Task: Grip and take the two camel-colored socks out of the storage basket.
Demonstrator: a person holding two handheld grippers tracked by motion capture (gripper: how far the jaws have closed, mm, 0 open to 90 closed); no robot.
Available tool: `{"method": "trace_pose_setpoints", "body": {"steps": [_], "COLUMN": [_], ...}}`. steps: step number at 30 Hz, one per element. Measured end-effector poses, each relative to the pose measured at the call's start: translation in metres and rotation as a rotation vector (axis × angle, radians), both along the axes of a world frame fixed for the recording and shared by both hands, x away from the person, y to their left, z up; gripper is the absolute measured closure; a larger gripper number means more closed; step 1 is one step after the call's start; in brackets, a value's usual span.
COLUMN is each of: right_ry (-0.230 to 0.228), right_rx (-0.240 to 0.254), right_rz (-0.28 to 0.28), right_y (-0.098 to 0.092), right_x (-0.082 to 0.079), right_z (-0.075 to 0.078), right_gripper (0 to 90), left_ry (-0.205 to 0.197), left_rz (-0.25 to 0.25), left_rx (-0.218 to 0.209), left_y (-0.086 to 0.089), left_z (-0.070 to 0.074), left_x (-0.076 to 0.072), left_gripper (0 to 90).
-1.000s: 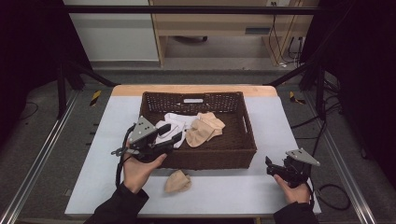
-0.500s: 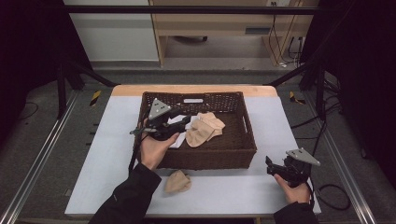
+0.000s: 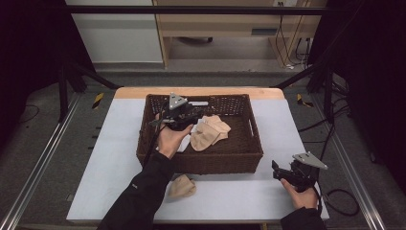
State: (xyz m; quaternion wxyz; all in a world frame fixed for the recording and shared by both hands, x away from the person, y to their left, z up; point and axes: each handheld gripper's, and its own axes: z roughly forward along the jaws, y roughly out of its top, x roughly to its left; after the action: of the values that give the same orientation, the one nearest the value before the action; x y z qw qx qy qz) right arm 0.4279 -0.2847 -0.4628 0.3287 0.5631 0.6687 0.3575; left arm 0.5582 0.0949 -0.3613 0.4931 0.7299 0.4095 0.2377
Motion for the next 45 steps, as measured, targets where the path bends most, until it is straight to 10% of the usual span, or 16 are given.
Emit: {"method": "trace_pose_setpoints", "body": {"steps": [12, 17, 22, 31, 45], "right_ry": [0.003, 0.001, 0.004, 0.008, 0.028], "right_rx": [-0.002, 0.001, -0.006, -0.009, -0.016], "right_rz": [-0.001, 0.0, 0.005, 0.005, 0.018], "right_y": [0.0, 0.0, 0.001, 0.001, 0.004], "right_x": [0.0, 0.0, 0.0, 0.001, 0.003], "right_z": [0.0, 0.0, -0.001, -0.001, -0.004], "right_gripper": [5.2, 5.3, 5.3, 5.5, 6.0], "left_ry": [0.106, 0.076, 0.123, 0.174, 0.233], "left_rz": [-0.018, -0.018, -0.032, -0.077, -0.118], "left_rx": [0.111, 0.144, 0.144, 0.276, 0.314], "left_y": [-0.012, -0.013, -0.015, -0.023, -0.026], "left_z": [-0.04, -0.042, -0.049, -0.059, -0.07], "left_x": [0.028, 0.03, 0.033, 0.03, 0.043], "left_gripper": [43.2, 42.2, 43.4, 44.4, 45.4]}}
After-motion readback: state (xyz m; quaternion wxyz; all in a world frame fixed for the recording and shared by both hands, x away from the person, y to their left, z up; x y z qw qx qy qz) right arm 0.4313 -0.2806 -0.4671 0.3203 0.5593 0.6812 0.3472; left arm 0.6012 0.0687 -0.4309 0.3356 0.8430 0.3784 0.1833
